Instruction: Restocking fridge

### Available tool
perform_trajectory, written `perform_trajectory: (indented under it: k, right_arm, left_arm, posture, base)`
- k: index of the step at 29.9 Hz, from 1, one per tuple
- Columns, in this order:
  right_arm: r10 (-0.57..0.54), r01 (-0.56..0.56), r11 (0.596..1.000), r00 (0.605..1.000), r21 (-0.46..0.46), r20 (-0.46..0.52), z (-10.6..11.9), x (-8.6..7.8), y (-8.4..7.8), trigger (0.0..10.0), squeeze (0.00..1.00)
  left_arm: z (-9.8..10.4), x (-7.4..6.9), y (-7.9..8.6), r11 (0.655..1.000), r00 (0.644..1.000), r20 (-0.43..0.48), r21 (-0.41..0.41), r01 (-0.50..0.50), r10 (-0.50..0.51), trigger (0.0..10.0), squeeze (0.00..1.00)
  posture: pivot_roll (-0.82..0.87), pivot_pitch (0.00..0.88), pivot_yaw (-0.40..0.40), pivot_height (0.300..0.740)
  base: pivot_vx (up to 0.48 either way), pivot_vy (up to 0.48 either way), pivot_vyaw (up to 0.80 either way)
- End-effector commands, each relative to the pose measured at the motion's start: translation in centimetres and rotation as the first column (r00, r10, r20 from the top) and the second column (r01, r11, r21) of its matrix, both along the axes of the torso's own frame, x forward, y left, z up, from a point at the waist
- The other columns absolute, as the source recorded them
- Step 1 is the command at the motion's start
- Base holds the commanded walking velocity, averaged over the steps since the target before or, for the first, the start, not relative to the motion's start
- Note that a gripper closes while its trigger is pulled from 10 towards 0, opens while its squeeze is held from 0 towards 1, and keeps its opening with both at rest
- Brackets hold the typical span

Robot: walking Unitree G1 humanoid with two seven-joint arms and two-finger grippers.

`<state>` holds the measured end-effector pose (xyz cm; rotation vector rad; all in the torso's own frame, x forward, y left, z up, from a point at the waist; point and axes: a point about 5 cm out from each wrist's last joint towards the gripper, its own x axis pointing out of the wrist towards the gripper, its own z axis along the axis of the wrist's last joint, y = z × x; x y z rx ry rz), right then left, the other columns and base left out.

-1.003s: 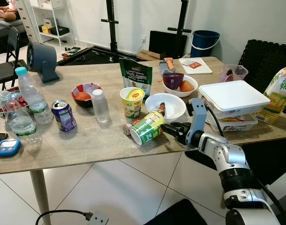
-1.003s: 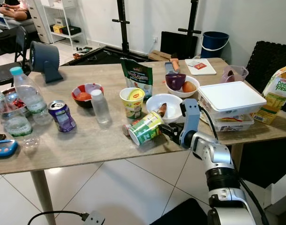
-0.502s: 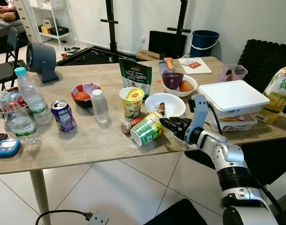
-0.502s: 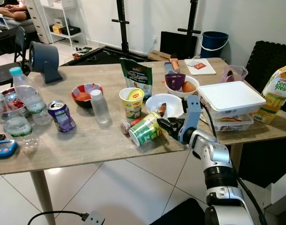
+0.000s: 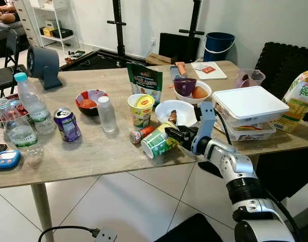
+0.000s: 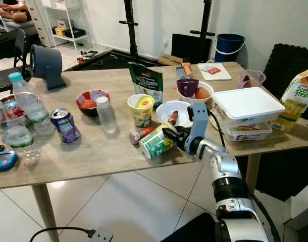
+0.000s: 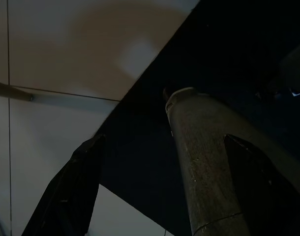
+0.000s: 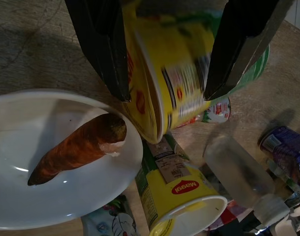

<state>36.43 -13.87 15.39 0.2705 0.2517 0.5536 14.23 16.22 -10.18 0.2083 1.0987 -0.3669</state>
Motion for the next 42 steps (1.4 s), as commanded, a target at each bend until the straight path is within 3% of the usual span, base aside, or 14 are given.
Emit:
perform_trajectory:
  k: [1, 2, 4, 5, 25, 33, 38, 42]
  right_arm:
    - [-0.004, 0.004, 1.000, 1.000, -0.012, -0.001, -0.2, 0.1, 0.1, 8.2, 0.00]
    - [-0.008, 0.008, 1.000, 1.000, -0.012, -0.003, -0.2, 0.1, 0.1, 3.2, 0.00]
    - [-0.010, 0.010, 1.000, 1.000, -0.012, -0.004, -0.3, 0.1, 0.1, 3.2, 0.00]
    - [-0.012, 0.012, 1.000, 1.000, -0.012, -0.004, -0.3, 0.1, 0.0, 0.0, 0.00]
    - [-0.017, 0.017, 1.000, 1.000, -0.009, 0.016, -0.1, 0.2, -0.3, 0.0, 0.00]
    - [0.050, -0.050, 0.999, 0.965, -0.004, 0.258, 3.3, -0.3, 0.7, 0.0, 0.00]
    - [0.070, -0.070, 0.997, 0.951, -0.011, 0.300, 4.1, -0.6, 1.1, 0.0, 0.00]
    - [0.102, -0.059, 0.991, 0.918, -0.124, 0.384, 4.6, -0.9, 1.7, 0.0, 0.00]
  left_arm:
    - [-1.2, -3.8, -0.1, 1.000, 0.989, -0.147, 0.006, 0.013, -0.012, 10.0, 0.00]
    - [-1.2, -3.8, -0.1, 1.000, 0.989, -0.147, 0.006, 0.014, -0.013, 10.0, 0.00]
    - [-1.2, -3.8, 0.0, 1.000, 0.989, -0.147, 0.006, 0.014, -0.013, 10.0, 0.00]
    - [-1.2, -3.7, 0.0, 1.000, 0.989, -0.146, 0.006, 0.015, -0.014, 10.0, 0.00]
    - [-1.2, -3.5, -0.2, 1.000, 0.989, -0.144, 0.003, 0.017, -0.016, 10.0, 0.00]
    - [-1.2, -3.4, -0.3, 1.000, 0.990, -0.141, 0.003, 0.019, -0.019, 10.0, 0.00]
    - [-1.1, -3.3, -0.3, 1.000, 0.990, -0.140, 0.003, 0.020, -0.020, 10.0, 0.00]
    - [-1.1, -3.2, -0.3, 1.000, 0.990, -0.138, 0.003, 0.021, -0.020, 10.0, 0.00]
  posture:
    - [-0.05, 0.080, -0.010, 0.740]
    - [-0.05, 0.080, -0.010, 0.740]
    - [-0.05, 0.080, -0.010, 0.740]
    - [-0.05, 0.081, -0.010, 0.740]
    - [-0.05, 0.080, -0.011, 0.740]
    - [-0.05, 0.080, -0.011, 0.740]
    - [-0.05, 0.078, -0.009, 0.740]
    - [-0.06, 0.076, -0.009, 0.740]
  base:
    - [0.000, 0.000, 0.00]
    - [0.000, 0.000, 0.00]
    - [0.000, 0.000, 0.00]
    - [0.000, 0.000, 0.00]
    - [0.000, 0.000, 0.00]
    - [0.000, 0.000, 0.00]
    - [0.000, 0.000, 0.00]
    - [0.000, 0.000, 0.00]
